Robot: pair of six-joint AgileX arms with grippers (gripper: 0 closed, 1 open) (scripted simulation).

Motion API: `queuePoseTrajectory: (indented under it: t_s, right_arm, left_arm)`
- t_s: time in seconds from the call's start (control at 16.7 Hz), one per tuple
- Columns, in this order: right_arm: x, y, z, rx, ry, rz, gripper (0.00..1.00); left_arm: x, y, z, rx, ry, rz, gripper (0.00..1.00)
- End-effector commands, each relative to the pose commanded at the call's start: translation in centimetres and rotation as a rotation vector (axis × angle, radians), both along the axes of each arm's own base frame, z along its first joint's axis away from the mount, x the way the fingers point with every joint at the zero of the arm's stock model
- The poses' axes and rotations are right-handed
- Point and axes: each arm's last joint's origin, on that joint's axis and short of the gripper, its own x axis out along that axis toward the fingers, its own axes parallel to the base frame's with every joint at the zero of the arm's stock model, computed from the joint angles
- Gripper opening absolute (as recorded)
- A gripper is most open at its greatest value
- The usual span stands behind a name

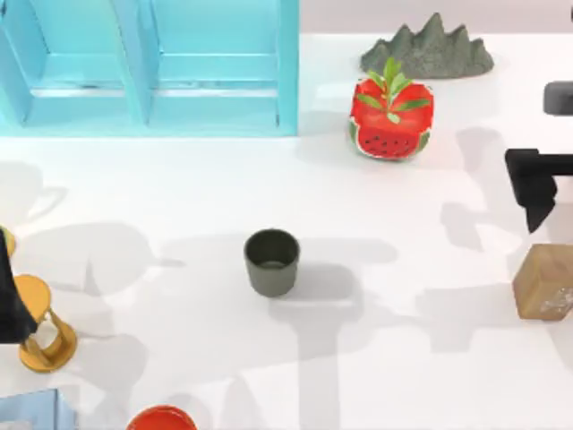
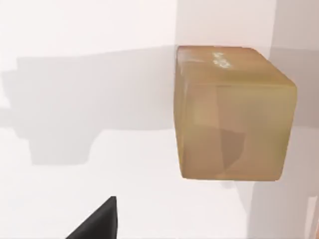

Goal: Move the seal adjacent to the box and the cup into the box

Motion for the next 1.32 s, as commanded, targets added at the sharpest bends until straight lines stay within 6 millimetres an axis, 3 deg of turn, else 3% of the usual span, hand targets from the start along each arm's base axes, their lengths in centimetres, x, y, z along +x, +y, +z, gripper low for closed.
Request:
queuePoseTrajectory:
  t_s: [0.24, 0.6, 0.72, 0.9, 1.08, 1.32]
  right_arm:
    - [-0.5, -0.1, 4.1, 0.002, -0.010, 0.003, 1.00]
    - [-0.5, 0.1, 4.2, 0.001, -0.008, 0.006, 1.00]
    - [0.1, 1.3, 4.1, -0.004, -0.005, 0.007, 1.00]
    - [1.6, 6.1, 3.7, -0.020, -0.006, 0.019, 1.00]
    - [2.7, 13.4, 3.0, -0.029, -0.030, 0.035, 1.00]
    - [2.3, 23.0, 1.1, -0.020, -0.072, 0.037, 1.00]
  left_arm:
    - [0.0, 0.0, 0.0, 0.000, 0.000, 0.000, 1.00]
    - [0.0, 0.0, 0.0, 0.000, 0.000, 0.000, 1.00]
    - [0.0, 0.0, 0.0, 0.000, 0.000, 0.000, 1.00]
    - [0.0, 0.0, 0.0, 0.000, 0.000, 0.000, 1.00]
    - [0.0, 0.0, 0.0, 0.000, 0.000, 0.000, 1.00]
    - [0.0, 0.0, 0.0, 0.000, 0.000, 0.000, 1.00]
